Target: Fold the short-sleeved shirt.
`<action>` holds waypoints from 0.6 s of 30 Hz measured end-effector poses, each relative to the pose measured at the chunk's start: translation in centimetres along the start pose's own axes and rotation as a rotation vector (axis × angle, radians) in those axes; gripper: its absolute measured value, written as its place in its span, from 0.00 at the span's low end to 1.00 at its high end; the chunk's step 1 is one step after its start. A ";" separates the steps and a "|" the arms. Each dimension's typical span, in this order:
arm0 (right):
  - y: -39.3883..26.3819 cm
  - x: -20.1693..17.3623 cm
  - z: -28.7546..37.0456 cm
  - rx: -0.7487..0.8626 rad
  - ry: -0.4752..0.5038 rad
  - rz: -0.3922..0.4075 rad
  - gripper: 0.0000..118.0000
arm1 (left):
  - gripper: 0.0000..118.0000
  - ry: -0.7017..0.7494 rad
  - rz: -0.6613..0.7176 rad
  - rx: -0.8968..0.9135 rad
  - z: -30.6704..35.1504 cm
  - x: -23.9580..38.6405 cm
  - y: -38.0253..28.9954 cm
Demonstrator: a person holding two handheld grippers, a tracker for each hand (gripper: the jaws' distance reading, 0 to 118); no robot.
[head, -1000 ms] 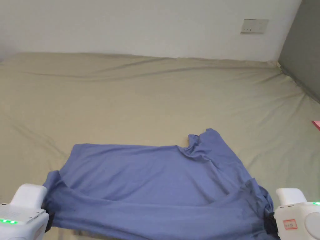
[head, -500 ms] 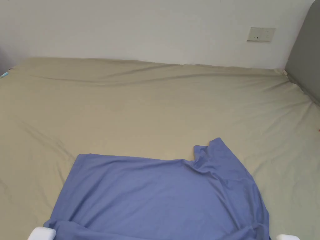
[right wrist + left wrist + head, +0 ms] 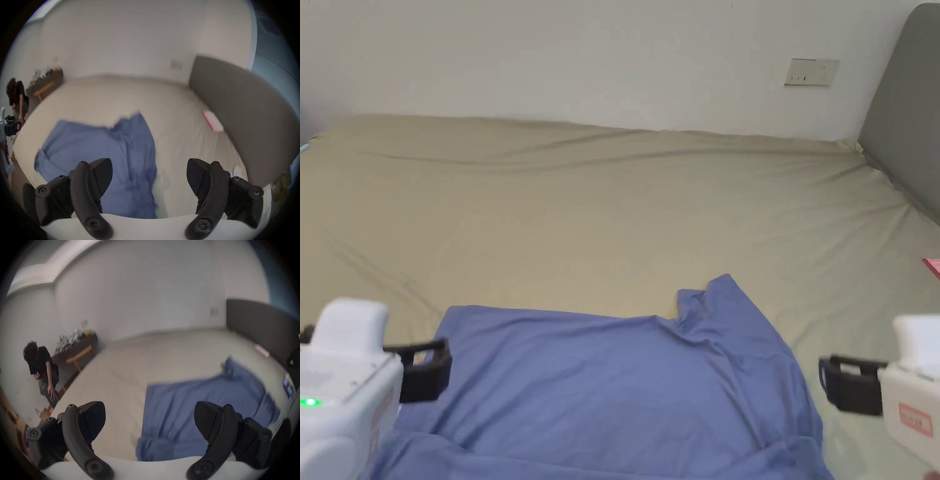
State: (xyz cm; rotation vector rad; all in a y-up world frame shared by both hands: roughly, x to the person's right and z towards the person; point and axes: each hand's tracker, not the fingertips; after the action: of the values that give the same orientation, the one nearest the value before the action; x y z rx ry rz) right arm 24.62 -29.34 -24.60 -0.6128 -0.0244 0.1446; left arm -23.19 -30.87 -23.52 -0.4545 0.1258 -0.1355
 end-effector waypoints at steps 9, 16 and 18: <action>6.3 -8.8 6.3 0.392 0.044 0.065 0.66 | 0.73 -0.029 -0.035 0.397 6.8 5.3 8.0; 5.4 -12.6 5.2 0.412 0.057 0.138 0.07 | 0.17 -0.100 -0.045 0.369 5.8 8.6 7.8; 5.2 -12.6 4.3 0.401 0.080 0.128 0.01 | 0.00 -0.086 -0.057 0.369 5.0 9.3 7.5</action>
State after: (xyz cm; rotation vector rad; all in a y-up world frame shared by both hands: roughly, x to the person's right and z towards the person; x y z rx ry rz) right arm 11.16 -24.45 -23.78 -0.2190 0.1192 0.2416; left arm -12.54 -23.52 -23.19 -0.0952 0.0018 -0.1904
